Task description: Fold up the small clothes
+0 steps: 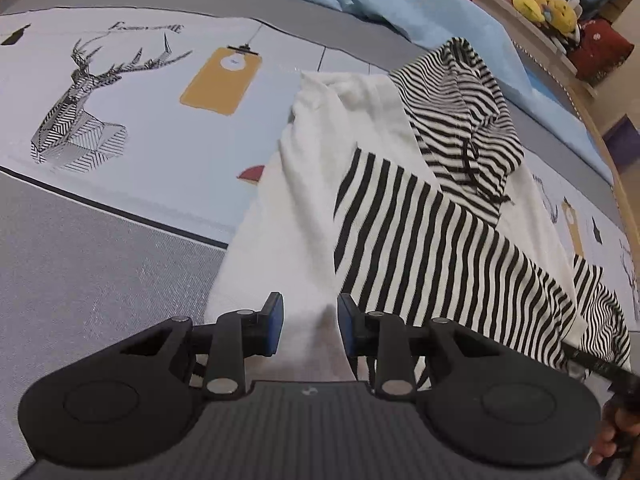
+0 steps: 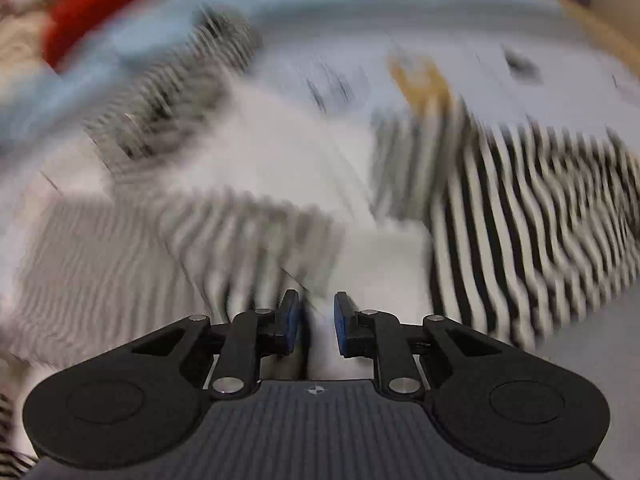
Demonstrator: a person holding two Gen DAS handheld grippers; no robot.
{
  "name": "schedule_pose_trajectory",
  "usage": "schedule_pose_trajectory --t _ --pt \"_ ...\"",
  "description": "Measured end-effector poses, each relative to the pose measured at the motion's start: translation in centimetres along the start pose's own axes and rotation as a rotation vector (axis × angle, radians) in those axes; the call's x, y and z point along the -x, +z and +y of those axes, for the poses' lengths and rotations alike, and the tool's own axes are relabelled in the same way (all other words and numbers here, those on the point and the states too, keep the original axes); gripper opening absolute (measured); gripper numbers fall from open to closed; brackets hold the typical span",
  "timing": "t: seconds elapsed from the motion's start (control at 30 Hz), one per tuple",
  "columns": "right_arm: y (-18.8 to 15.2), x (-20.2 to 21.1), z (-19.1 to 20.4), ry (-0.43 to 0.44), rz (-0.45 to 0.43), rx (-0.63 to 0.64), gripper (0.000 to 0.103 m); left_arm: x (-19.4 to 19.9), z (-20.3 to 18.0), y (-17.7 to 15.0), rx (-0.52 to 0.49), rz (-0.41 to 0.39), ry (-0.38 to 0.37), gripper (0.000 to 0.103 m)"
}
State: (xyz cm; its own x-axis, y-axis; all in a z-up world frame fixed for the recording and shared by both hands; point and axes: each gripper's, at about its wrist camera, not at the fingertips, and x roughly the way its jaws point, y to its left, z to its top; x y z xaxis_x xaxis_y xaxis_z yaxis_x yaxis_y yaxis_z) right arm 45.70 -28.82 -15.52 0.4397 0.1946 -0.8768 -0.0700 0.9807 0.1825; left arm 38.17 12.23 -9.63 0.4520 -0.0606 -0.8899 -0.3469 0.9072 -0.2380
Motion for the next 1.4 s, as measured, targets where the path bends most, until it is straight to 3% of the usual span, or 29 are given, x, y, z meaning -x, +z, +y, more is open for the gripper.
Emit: schedule_pose_trajectory --t 0.17,0.27,0.33,0.43,0.6,0.73,0.8,0.9,1.03,1.33,1.37,1.4 --pt "0.2 1.7 -0.2 0.043 -0.095 -0.02 0.022 -0.1 -0.8 -0.2 -0.026 0.002 -0.015 0.033" --pt "-0.3 0.0 -0.8 0.034 -0.001 -0.007 0.023 -0.7 -1.7 -0.6 -0.047 0.029 -0.051 0.033" --pt "-0.3 0.6 -0.7 0.04 -0.022 -0.004 0.022 -2.0 -1.6 -1.0 -0.019 0.099 -0.103 0.033" --pt "-0.1 2.7 -2.1 0.046 -0.121 -0.051 0.023 -3.5 -2.3 -1.8 -0.092 0.15 -0.009 0.03" --pt "0.9 5.2 -6.5 -0.086 -0.284 -0.153 0.023 -2.4 -3.7 -1.4 -0.12 0.102 -0.011 0.033" --pt "0.3 7.4 -12.5 -0.21 -0.374 -0.325 0.025 -1.9 -4.4 -1.4 -0.131 0.078 -0.023 0.033" --pt "-0.5 8.1 -15.8 -0.245 -0.399 -0.461 0.034 -1.9 -4.6 -1.4 -0.133 0.074 -0.024 0.033" --pt "-2.5 9.0 -20.5 -0.281 -0.411 -0.688 0.037 -1.9 -5.0 -1.3 -0.135 0.069 -0.021 0.033" --pt "-4.2 8.4 -24.5 -0.219 -0.385 -0.875 0.042 -2.1 -5.2 -1.3 -0.133 0.068 -0.018 0.033" --pt "-5.6 8.0 -28.0 -0.129 -0.439 -1.055 0.042 -2.5 -5.3 -1.4 -0.137 0.07 -0.013 0.033" --pt "-5.6 7.8 -28.1 -0.129 -0.441 -1.057 0.042 -2.5 -5.4 -1.4 -0.137 0.07 -0.013 0.033" --pt "-5.6 7.8 -28.1 -0.124 -0.445 -1.056 0.033 -2.5 -5.4 -1.4 -0.137 0.069 -0.014 0.033"
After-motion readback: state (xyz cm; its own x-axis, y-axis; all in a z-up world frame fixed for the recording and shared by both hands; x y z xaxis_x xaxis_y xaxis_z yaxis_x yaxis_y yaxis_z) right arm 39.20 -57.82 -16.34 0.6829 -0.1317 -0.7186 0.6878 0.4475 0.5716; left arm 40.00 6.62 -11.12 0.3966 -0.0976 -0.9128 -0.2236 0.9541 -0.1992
